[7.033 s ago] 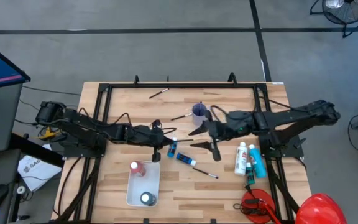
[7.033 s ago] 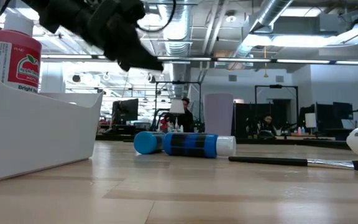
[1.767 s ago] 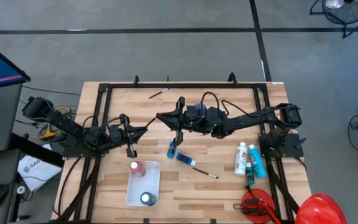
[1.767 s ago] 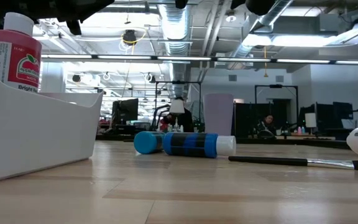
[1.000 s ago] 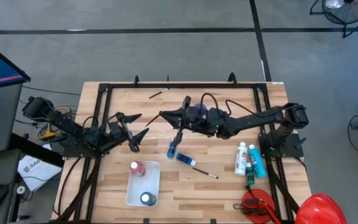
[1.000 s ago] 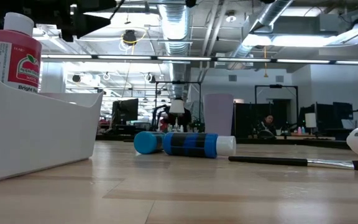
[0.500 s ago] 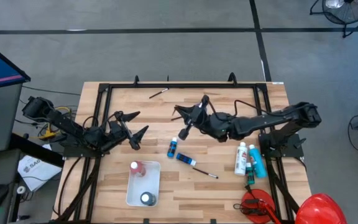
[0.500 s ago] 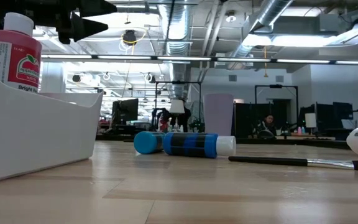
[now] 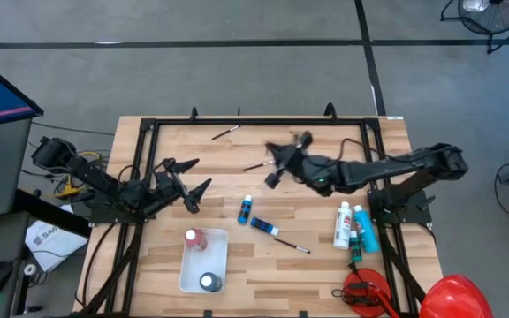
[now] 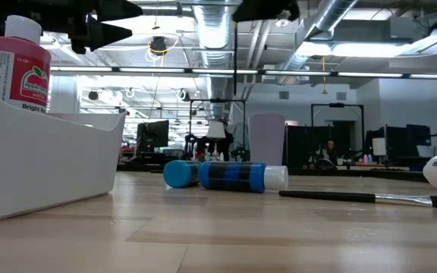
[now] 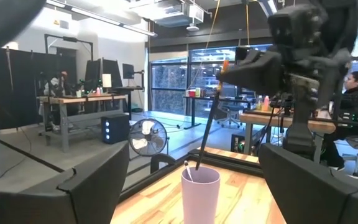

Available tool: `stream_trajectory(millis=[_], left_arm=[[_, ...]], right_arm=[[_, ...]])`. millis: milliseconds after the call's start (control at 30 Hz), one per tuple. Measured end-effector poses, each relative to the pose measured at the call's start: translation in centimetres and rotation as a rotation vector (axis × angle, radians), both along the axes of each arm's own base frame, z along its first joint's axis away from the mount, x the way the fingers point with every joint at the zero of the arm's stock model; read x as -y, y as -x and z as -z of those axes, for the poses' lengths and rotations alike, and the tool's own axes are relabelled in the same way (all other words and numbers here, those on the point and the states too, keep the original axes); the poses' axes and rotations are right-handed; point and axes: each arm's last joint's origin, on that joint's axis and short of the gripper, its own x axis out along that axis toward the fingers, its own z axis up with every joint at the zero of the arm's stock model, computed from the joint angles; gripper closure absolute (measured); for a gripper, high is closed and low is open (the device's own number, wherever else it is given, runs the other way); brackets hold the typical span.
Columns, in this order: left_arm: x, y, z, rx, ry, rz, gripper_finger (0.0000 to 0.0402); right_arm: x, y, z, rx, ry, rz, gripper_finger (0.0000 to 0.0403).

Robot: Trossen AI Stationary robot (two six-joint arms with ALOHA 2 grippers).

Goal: Pick & Place Paint Supplies
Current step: Put the gold paint brush into the violet cup

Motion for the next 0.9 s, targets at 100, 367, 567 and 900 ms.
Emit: stream_trajectory(millis=[100, 367, 567, 900], left_arm=[[0.1, 0.0, 0.0, 0.0, 0.0, 0.004, 0.005], [0.0, 0.0, 0.0, 0.001, 0.001, 0.0, 0.0053], [0.0, 0.0, 0.0, 0.002, 0.003, -0.006, 0.0057], [0.0, 0.0, 0.0, 0.002, 0.002, -0.005, 0.006]], right_arm=[[0.8, 2.5, 0.7, 0.055, -0.037, 0.031, 0.0403], [1.7, 6.8, 3.1, 0.13, -0.076, 0.044, 0.0403], [2.1, 7.1, 4.1, 0.099, -0.08, 0.065, 0.0403], [3.5, 5.8, 7.1, -0.004, -0.12, 0.135, 0.0403]])
